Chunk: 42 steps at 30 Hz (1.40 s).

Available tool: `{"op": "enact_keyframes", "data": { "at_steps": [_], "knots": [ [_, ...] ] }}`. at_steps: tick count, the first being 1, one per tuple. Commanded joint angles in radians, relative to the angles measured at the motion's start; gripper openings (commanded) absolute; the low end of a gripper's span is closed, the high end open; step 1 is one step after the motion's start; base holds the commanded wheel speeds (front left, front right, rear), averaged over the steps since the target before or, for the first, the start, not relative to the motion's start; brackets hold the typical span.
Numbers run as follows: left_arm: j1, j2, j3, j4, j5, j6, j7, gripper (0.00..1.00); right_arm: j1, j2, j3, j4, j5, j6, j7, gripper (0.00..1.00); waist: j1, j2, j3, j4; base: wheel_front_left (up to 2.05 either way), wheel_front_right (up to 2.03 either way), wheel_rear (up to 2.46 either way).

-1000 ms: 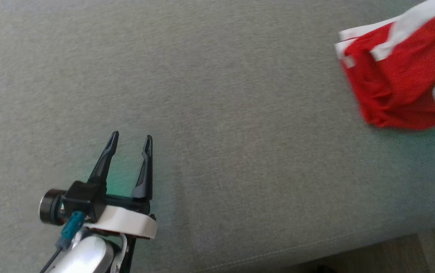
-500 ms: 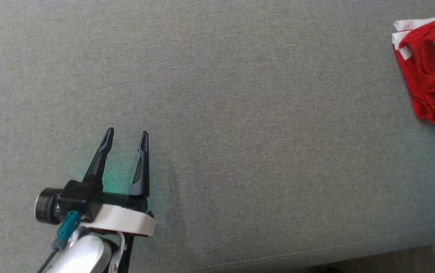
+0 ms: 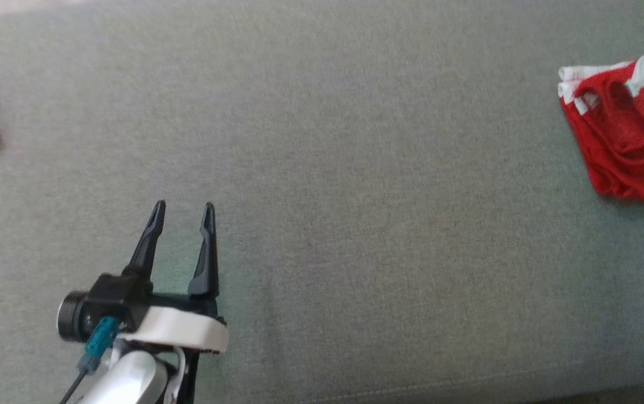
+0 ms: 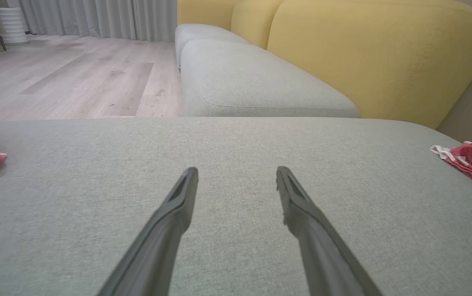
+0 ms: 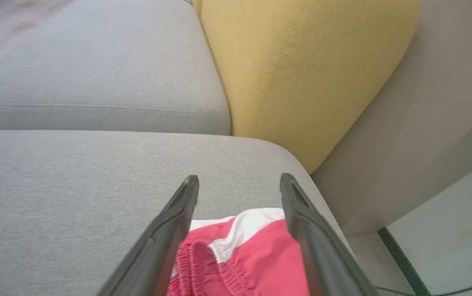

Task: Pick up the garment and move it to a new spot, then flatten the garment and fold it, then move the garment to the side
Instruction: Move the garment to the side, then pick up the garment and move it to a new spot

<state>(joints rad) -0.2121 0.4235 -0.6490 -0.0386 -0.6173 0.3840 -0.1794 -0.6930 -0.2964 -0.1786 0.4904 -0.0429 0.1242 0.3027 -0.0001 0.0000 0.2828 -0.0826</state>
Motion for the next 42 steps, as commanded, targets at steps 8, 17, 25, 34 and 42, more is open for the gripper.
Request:
{"op": "enact_keyframes", "data": {
  "at_steps": [8, 17, 25, 34, 42],
  "knots": [
    [0.083, 0.003, 0.094, 0.057, -0.064, -0.008, -0.052, 1.0, 0.158, 0.067, 0.091, -0.156, 0.081, 0.007, -0.073, 1.0, 0.0001, 0.0, -0.194, 0.086, 0.0, 0.0, 0.0],
    [0.187, -0.01, 0.144, 0.103, -0.097, -0.011, -0.075, 1.0, 0.377, 0.197, 0.11, -0.263, 0.068, 0.007, -0.183, 1.0, 0.0001, 0.0, -0.306, 0.16, 0.0, 0.0, 0.0],
    [0.233, -0.017, 0.139, 0.133, -0.097, -0.02, -0.078, 1.0, 0.601, 0.245, 0.15, -0.347, 0.082, 0.007, -0.281, 1.0, 0.0001, 0.0, -0.342, 0.2, 0.0, 0.0, 0.0],
    [0.25, -0.018, 0.117, 0.139, -0.096, -0.024, -0.066, 1.0, 0.75, 0.246, 0.193, -0.373, 0.193, 0.007, -0.35, 1.0, 0.0001, 0.0, -0.362, 0.214, 0.0, 0.0, 0.0],
    [0.241, -0.018, 0.09, 0.158, -0.096, -0.044, -0.045, 1.0, 0.826, 0.246, 0.23, -0.403, 0.191, 0.007, -0.368, 1.0, 0.0001, 0.0, -0.368, 0.211, 0.0, 0.0, 0.0]
  ]
}}
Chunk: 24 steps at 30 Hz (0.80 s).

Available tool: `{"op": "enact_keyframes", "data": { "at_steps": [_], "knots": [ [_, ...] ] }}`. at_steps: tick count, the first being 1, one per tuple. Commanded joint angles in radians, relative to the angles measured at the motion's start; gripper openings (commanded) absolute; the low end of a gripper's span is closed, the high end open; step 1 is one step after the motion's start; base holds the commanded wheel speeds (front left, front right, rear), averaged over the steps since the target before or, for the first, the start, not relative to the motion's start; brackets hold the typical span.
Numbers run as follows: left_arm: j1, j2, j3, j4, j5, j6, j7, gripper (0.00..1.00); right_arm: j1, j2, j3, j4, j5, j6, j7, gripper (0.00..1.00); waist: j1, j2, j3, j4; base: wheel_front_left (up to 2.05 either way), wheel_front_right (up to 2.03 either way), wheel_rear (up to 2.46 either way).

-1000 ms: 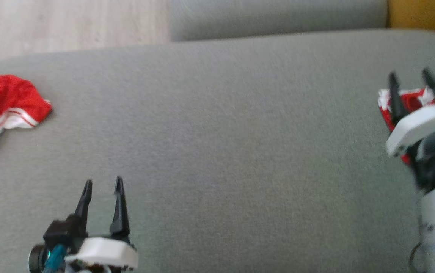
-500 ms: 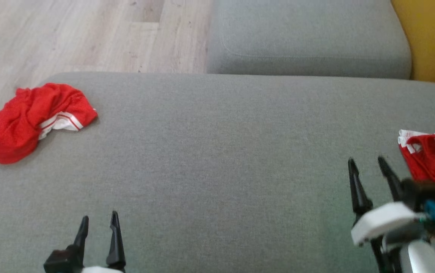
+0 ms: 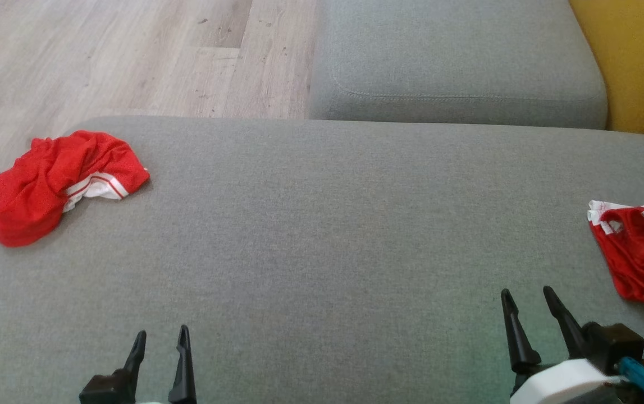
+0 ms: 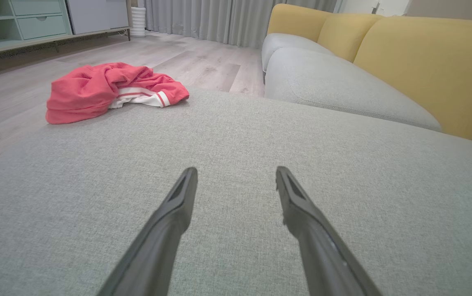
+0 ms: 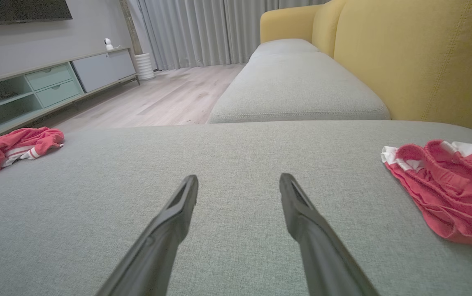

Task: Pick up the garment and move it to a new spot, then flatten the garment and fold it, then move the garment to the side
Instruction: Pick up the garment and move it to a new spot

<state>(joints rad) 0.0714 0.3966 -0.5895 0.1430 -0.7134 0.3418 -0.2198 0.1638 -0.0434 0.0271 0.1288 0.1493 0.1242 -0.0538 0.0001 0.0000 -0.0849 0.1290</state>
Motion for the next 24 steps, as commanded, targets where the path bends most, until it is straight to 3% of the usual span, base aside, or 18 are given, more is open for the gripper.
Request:
{"op": "enact_keyframes", "data": {
  "at_steps": [1, 16, 19, 24],
  "knots": [
    [-0.043, 0.008, 0.029, -0.022, 0.0, -0.003, -0.004, 1.0, -0.025, -0.007, 0.026, -0.044, -0.001, 0.007, -0.011, 1.0, -0.0001, 0.0, 0.0, -0.001, 0.0, 0.0, 0.0],
    [-0.054, 0.004, 0.01, -0.008, 0.003, -0.011, -0.002, 1.0, 0.001, -0.007, 0.029, -0.056, 0.004, 0.007, -0.002, 1.0, -0.0001, 0.0, 0.003, 0.007, 0.0, 0.0, 0.0],
    [-0.073, -0.003, 0.001, 0.002, 0.008, -0.018, 0.0, 1.0, 0.01, -0.007, 0.021, -0.056, 0.003, 0.007, -0.004, 1.0, -0.0001, 0.0, 0.001, 0.046, 0.0, 0.0, 0.0],
    [-0.092, 0.002, -0.004, 0.007, 0.017, -0.017, 0.006, 1.0, 0.019, -0.007, 0.02, -0.057, 0.013, 0.007, -0.014, 1.0, -0.0001, 0.0, -0.001, 0.17, 0.0, 0.0, 0.0]
  ]
}}
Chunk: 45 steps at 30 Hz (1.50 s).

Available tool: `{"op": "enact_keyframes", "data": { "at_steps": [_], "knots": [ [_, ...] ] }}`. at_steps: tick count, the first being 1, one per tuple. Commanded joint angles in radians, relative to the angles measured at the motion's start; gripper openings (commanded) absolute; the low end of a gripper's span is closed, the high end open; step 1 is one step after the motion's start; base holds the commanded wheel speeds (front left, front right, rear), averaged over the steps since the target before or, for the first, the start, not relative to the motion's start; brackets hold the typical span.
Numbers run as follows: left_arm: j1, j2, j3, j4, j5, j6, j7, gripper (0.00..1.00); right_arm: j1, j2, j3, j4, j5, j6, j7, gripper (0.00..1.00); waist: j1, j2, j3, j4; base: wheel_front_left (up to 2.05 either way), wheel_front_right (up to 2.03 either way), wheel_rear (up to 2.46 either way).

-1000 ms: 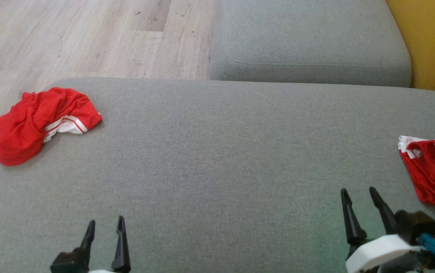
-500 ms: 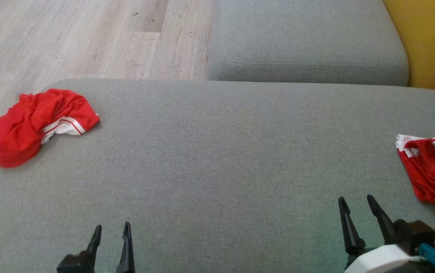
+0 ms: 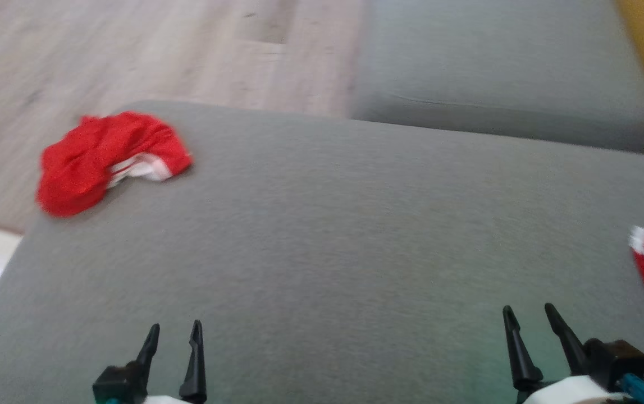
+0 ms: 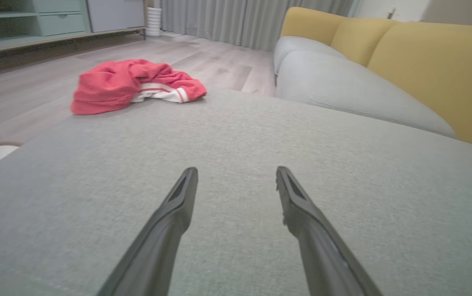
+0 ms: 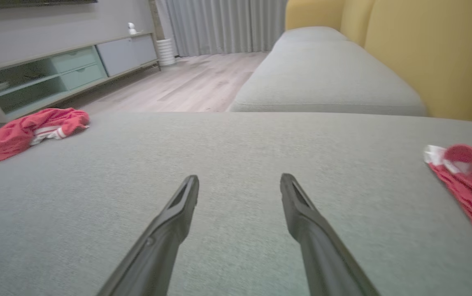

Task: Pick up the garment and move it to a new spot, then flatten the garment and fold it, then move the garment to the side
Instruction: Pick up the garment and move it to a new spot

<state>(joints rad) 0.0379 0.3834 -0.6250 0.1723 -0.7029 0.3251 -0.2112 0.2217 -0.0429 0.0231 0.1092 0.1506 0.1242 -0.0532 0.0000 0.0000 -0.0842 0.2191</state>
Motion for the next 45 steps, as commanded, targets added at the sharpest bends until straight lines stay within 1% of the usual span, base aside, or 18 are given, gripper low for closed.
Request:
{"op": "enact_keyframes", "data": {
  "at_steps": [1, 5, 7, 8, 10, 12, 17, 25, 30, 33, 36, 38, 40, 42, 45],
  "knots": [
    [-0.058, 0.02, 0.035, -0.022, 0.007, 0.001, -0.002, 1.0, -0.039, -0.007, 0.031, -0.037, 0.015, 0.007, -0.016, 1.0, 0.0, 0.0, -0.002, 0.108, 0.0, 0.0, 0.0],
    [-0.054, 0.041, 0.048, -0.032, 0.006, 0.008, -0.002, 1.0, -0.043, -0.007, 0.05, -0.032, 0.03, 0.007, -0.027, 1.0, 0.0, 0.0, 0.001, 0.233, 0.0, 0.0, 0.0],
    [-0.039, 0.05, 0.07, -0.046, -0.002, 0.024, -0.009, 1.0, -0.064, -0.007, 0.078, -0.033, 0.027, 0.007, -0.024, 1.0, 0.0, 0.0, 0.023, 0.262, 0.0, 0.0, 0.0],
    [-0.039, 0.05, 0.07, -0.046, -0.002, 0.024, -0.009, 1.0, -0.064, -0.007, 0.078, -0.033, 0.027, 0.007, -0.024, 1.0, 0.0, 0.0, 0.023, 0.262, 0.0, 0.0, 0.0],
    [-0.019, 0.053, 0.1, -0.062, -0.009, 0.04, -0.022, 1.0, -0.096, -0.007, 0.109, -0.032, 0.017, 0.007, -0.015, 1.0, 0.0, 0.0, 0.046, 0.279, 0.0, 0.0, 0.0],
    [0.019, 0.048, 0.144, -0.098, -0.013, 0.068, -0.038, 1.0, -0.145, -0.007, 0.152, -0.022, 0.005, 0.007, -0.002, 1.0, 0.0, 0.0, 0.073, 0.298, 0.0, 0.0, 0.0],
    [0.08, 0.031, 0.213, -0.146, -0.005, 0.09, -0.048, 1.0, -0.205, -0.007, 0.215, 0.007, -0.005, 0.007, 0.011, 1.0, 0.0, 0.0, 0.097, 0.312, 0.0, 0.0, 0.0],
    [0.126, 0.003, 0.261, -0.183, 0.033, 0.082, -0.05, 1.0, -0.225, -0.007, 0.237, 0.024, -0.009, 0.007, 0.011, 1.0, 0.0, 0.0, 0.097, 0.312, 0.0, 0.0, 0.0],
    [0.122, 0.019, 0.285, -0.192, 0.041, 0.067, -0.05, 1.0, -0.218, -0.007, 0.216, 0.006, -0.016, 0.007, 0.009, 1.0, 0.0, 0.0, 0.097, 0.313, 0.0, 0.0, 0.0],
    [0.098, 0.051, 0.323, -0.23, 0.036, 0.061, -0.05, 1.0, -0.205, -0.007, 0.183, -0.019, -0.025, 0.007, 0.013, 1.0, 0.0, 0.0, 0.102, 0.318, 0.0, 0.0, 0.0],
    [0.043, 0.115, 0.376, -0.29, 0.041, 0.061, -0.035, 1.0, -0.194, -0.007, 0.14, -0.06, -0.04, 0.007, 0.027, 1.0, 0.0, 0.0, 0.131, 0.319, 0.0, 0.0, 0.0],
    [-0.018, 0.17, 0.41, -0.338, 0.047, 0.057, -0.003, 1.0, -0.191, -0.007, 0.102, -0.097, -0.063, 0.007, 0.042, 1.0, 0.0, 0.0, 0.156, 0.319, 0.0, 0.0, 0.0],
    [-0.1, 0.233, 0.436, -0.366, 0.053, 0.04, 0.042, 1.0, -0.192, -0.007, 0.069, -0.139, -0.089, 0.007, 0.062, 1.0, 0.0, 0.0, 0.186, 0.312, 0.0, 0.0, 0.0],
    [-0.192, 0.302, 0.461, -0.376, 0.067, 0.022, 0.084, 1.0, -0.21, -0.007, 0.058, -0.182, -0.119, 0.007, 0.088, 1.0, 0.0, 0.0, 0.225, 0.283, 0.0, 0.0, 0.0],
    [-0.356, 0.377, 0.484, -0.363, 0.075, -0.019, 0.138, 1.0, -0.249, -0.007, 0.056, -0.242, -0.159, 0.007, 0.124, 1.0, 0.0, 0.0, 0.283, 0.233, 0.0, 0.0, 0.0]
  ]
}}
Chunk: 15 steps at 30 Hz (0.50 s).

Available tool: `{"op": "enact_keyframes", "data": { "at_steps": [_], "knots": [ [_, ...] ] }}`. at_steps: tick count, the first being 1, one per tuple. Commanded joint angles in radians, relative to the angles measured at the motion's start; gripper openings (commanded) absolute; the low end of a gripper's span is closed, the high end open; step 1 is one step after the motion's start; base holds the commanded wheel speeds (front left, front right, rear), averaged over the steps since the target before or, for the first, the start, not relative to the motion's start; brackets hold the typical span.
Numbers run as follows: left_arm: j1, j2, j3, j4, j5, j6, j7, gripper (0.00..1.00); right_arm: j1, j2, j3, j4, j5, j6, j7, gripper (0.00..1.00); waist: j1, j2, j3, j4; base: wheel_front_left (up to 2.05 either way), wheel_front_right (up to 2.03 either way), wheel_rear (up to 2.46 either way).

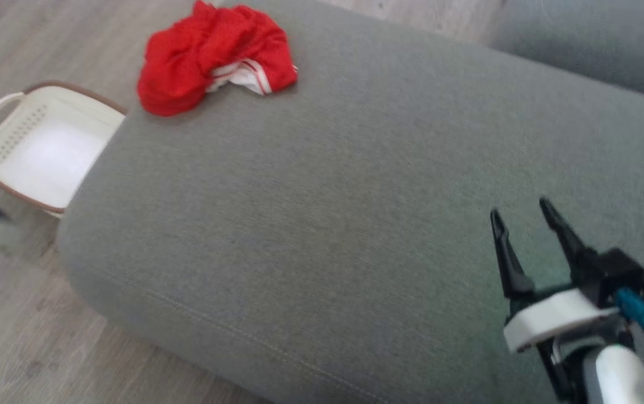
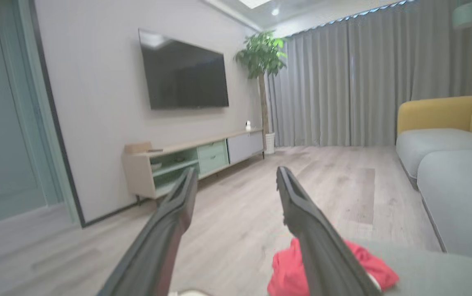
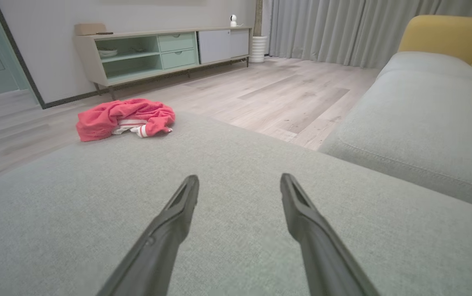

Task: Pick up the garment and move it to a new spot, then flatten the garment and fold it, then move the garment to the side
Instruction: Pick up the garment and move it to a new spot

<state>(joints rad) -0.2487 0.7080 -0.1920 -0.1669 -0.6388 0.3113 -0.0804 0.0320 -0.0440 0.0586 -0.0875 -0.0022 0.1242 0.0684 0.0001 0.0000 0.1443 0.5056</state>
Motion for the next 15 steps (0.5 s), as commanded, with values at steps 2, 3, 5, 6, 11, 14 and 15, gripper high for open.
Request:
{"op": "enact_keyframes", "data": {
  "at_steps": [2, 3, 5, 6, 11, 14, 15],
  "knots": [
    [-0.182, 0.09, 0.044, 0.002, 0.023, -0.034, 0.049, 1.0, -0.087, -0.006, 0.028, -0.079, -0.025, 0.007, 0.025, 1.0, -0.0001, 0.0, 0.092, -0.093, 0.0, 0.0, 0.0],
    [-0.24, 0.094, 0.037, 0.02, 0.018, -0.052, 0.065, 1.0, -0.099, -0.006, 0.03, -0.095, -0.034, 0.007, 0.035, 1.0, -0.0001, 0.0, 0.109, -0.11, 0.0, 0.0, 0.0],
    [-0.355, 0.09, 0.025, 0.074, -0.001, -0.085, 0.1, 1.0, -0.122, -0.006, 0.042, -0.125, -0.049, 0.007, 0.056, 1.0, -0.0001, 0.0, 0.148, -0.152, 0.0, 0.0, 0.0],
    [-0.408, 0.085, 0.014, 0.111, -0.009, -0.102, 0.119, 1.0, -0.131, -0.006, 0.048, -0.138, -0.056, 0.007, 0.067, 1.0, -0.0001, 0.0, 0.165, -0.171, 0.0, 0.0, 0.0],
    [-0.587, 0.048, -0.036, 0.298, -0.031, -0.163, 0.181, 1.0, -0.152, -0.006, 0.064, -0.193, -0.084, 0.007, 0.098, 1.0, -0.0001, 0.0, 0.229, -0.239, 0.0, 0.0, 0.0],
    [-0.669, -0.003, -0.08, 0.441, -0.051, -0.208, 0.219, 1.0, -0.155, -0.006, 0.062, -0.238, -0.1, 0.007, 0.118, 1.0, -0.0001, 0.0, 0.278, -0.274, 0.0, 0.0, 0.0],
    [-0.688, -0.021, -0.095, 0.483, -0.056, -0.222, 0.227, 1.0, -0.157, -0.006, 0.059, -0.254, -0.107, 0.007, 0.124, 1.0, -0.0001, 0.0, 0.295, -0.284, 0.0, 0.0, 0.0]
  ]
}}
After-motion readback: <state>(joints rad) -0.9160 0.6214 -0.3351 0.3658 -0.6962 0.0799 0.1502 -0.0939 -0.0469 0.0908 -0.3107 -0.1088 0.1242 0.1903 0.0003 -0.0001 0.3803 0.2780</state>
